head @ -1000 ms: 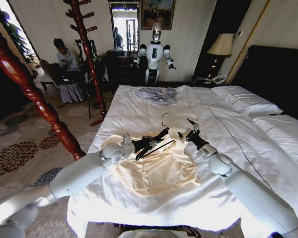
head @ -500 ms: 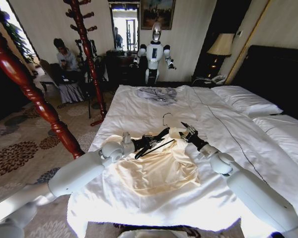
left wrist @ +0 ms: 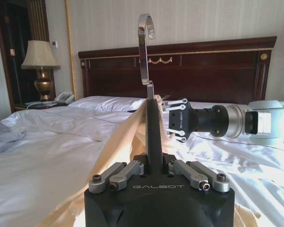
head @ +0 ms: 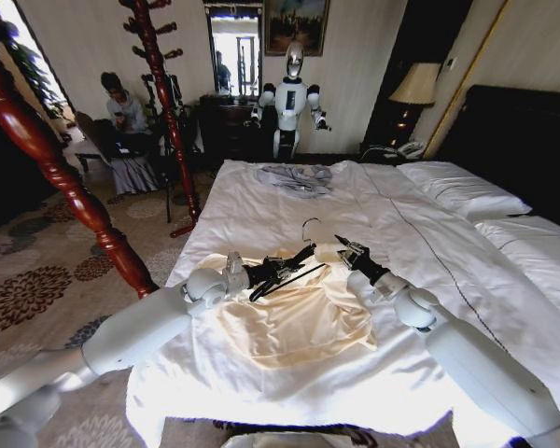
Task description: Pick up the clothes from the bed and hang them on the clothes hanger.
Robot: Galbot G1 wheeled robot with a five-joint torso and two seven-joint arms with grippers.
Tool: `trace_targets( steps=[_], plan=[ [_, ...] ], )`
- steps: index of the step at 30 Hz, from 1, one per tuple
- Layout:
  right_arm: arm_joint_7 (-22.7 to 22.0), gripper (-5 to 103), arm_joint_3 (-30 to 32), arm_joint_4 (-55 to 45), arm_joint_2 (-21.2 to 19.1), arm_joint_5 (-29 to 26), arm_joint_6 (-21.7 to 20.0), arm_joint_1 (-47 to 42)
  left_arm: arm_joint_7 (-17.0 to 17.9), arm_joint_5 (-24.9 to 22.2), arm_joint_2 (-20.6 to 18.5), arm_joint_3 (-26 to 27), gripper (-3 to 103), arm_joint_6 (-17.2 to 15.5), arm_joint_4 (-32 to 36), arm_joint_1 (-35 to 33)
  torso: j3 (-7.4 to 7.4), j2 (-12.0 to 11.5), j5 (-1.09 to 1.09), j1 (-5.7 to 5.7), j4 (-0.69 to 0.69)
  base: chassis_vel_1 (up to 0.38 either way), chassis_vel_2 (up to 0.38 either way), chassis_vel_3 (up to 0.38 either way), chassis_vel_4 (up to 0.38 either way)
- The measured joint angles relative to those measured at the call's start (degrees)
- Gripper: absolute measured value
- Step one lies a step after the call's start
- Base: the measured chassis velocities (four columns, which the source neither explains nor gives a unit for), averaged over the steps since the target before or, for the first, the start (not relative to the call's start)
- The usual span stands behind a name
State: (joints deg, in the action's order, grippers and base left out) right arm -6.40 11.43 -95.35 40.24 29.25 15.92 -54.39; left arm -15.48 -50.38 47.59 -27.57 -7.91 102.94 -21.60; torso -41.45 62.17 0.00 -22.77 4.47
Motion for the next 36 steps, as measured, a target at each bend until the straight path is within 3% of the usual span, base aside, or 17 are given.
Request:
trace_targets(
  steps=[6,9,12,17,21,22,25,27,30,36],
  plan=[
    [-0.67,20,0.65,0.56,0.33,-0.34,-0.54,-0.67,1.66,0.01,-1.89,0.99,14,-0.21,1.42,-1.43,0.0,0.0,0.0,0.0,-0.01,0.0,0.0,0.0,0.0],
    [-1.09,18,1.18,1.43,0.47,-0.09,-1.01,-1.01,3.04,0.0,-3.08,2.3,29,-0.31,2.28,-2.3,0.0,0.0,0.0,0.0,0.0,0.0,0.0,0.0,0.0],
    [-1.42,18,1.57,1.88,0.69,0.14,-1.16,-1.35,4.25,-0.04,-3.66,3.55,34,-0.45,2.96,-2.83,0.0,0.0,0.0,0.0,-0.01,0.0,0.0,0.0,0.0],
    [-2.17,18,1.78,3.22,1.44,0.05,-1.55,-1.88,5.82,-0.72,-4.57,5.81,56,-0.87,3.95,-2.94,0.0,0.0,0.0,0.0,0.0,0.0,0.0,0.0,0.0],
    [-3.44,18,1.9,3.91,1.89,-1.58,-3.68,-1.96,6.84,-0.65,-6.44,8.72,72,-1.0,5.44,-4.3,0.0,0.0,0.0,0.0,0.0,0.0,0.0,0.0,0.0],
    [-3.44,18,1.9,3.91,1.89,-1.58,-3.68,-1.96,6.84,-0.65,-6.44,8.72,72,-1.0,5.44,-4.3,0.0,0.0,0.0,0.0,0.0,0.0,0.0,0.0,0.0],
    [-4.84,18,2.43,4.6,2.8,-3.9,-5.95,-2.18,8.33,-0.42,-8.08,11.98,88,-1.01,6.77,-7.07,0.0,0.0,0.0,0.0,-0.01,0.0,0.0,0.0,0.0],
    [-5.37,18,2.6,4.75,3.07,-4.81,-6.77,-2.32,8.98,-0.36,-8.62,13.75,88,-1.01,7.21,-8.39,0.0,0.0,0.0,0.0,-0.01,0.0,0.0,0.0,0.0],
    [-5.94,18,2.83,4.99,3.79,-5.92,-7.71,-2.43,10.88,-0.44,-9.14,18.21,99,-1.18,7.63,-11.54,0.0,0.0,0.0,0.0,0.0,0.0,0.0,0.0,0.0],
    [-6.18,18,2.8,5.24,4.9,-6.92,-8.13,-2.23,13.9,-0.2,-9.05,25.2,100,-1.91,6.82,-18.33,0.0,0.0,-0.01,0.0,-0.01,0.0,0.0,0.0,0.0]
  ],
)
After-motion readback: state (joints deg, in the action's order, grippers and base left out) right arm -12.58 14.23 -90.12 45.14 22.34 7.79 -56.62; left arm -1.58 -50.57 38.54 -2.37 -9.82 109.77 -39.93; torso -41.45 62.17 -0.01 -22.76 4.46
